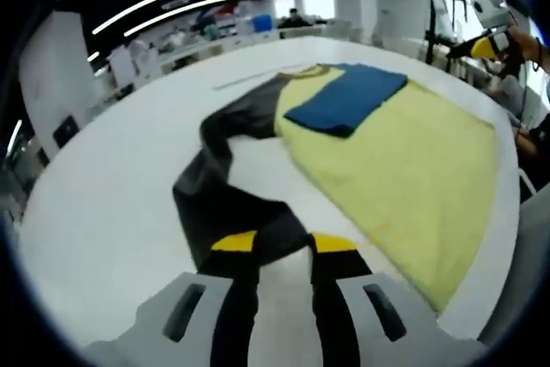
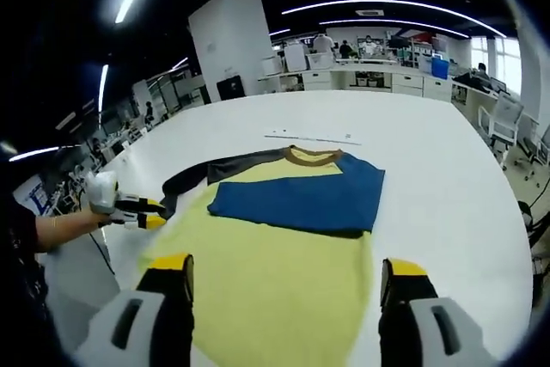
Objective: Fold the garment on the visible template until the final outline fits inside the template.
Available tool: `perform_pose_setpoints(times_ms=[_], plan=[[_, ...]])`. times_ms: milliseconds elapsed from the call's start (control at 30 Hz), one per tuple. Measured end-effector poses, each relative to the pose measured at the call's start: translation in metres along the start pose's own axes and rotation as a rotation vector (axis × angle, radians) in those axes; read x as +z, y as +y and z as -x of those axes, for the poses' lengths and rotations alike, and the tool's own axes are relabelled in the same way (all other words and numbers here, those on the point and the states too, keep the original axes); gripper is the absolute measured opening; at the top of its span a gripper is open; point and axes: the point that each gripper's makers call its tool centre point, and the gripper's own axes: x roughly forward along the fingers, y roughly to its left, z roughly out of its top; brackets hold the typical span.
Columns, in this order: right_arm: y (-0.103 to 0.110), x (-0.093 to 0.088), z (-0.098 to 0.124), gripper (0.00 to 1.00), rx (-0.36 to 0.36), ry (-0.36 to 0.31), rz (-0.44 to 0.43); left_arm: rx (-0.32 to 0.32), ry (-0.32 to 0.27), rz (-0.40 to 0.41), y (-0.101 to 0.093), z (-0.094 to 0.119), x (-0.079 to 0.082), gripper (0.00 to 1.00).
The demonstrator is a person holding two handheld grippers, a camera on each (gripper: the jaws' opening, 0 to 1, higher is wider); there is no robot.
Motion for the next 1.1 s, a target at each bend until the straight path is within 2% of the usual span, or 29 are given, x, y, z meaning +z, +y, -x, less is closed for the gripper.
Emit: perform_pose_setpoints(times_ms=[67, 100, 167, 300, 367, 500, 567, 633, 733, 933, 1100], plan=[[0.001, 0.0, 0.001, 0.89, 0.005, -0.008, -0.003, -0.006, -0.016, 0.053, -0.001, -0.002, 0.001, 0.08], [0.002, 0.0, 0.0, 0.89, 0.008, -0.012, -0.017, 0.017, -0.022, 0.075, 0.004, -0.003, 0.002, 0.06], [0.004, -0.002, 0.001, 0.88, 0.01, -0.014, -0.021, 0.046, -0.009, 0.061, 0.012, -0.002, 0.001, 0.0], [0.006, -0.005, 0.001, 0.86, 0.012, -0.007, -0.022, 0.026, -0.003, 0.114, 0.013, -0.003, 0.002, 0.0], [0.006, -0.006, 0.002, 0.86, 0.013, -0.005, -0.024, 0.028, 0.005, 0.106, 0.012, -0.001, 0.003, 0.0], [0.006, -0.005, 0.005, 0.86, 0.016, -0.012, -0.021, 0.026, -0.011, 0.097, 0.016, 0.013, 0.016, 0.0], [0.006, -0.005, 0.006, 0.86, 0.014, -0.011, -0.018, 0.033, -0.043, 0.097, 0.022, 0.021, 0.028, 0.0], [0.006, -0.005, 0.007, 0.86, 0.013, -0.011, -0.018, 0.062, -0.073, 0.073, 0.031, 0.03, 0.04, 0.0], [0.008, -0.005, 0.007, 0.86, 0.02, -0.01, -0.018, 0.098, -0.08, 0.058, 0.041, 0.039, 0.048, 0.0], [0.011, -0.006, 0.005, 0.87, 0.023, 0.004, 0.014, 0.153, -0.144, 0.101, 0.056, 0.059, 0.071, 0.0], [0.011, -0.005, 0.005, 0.88, 0.026, 0.003, 0.028, 0.201, -0.173, 0.124, 0.068, 0.07, 0.082, 0.0]])
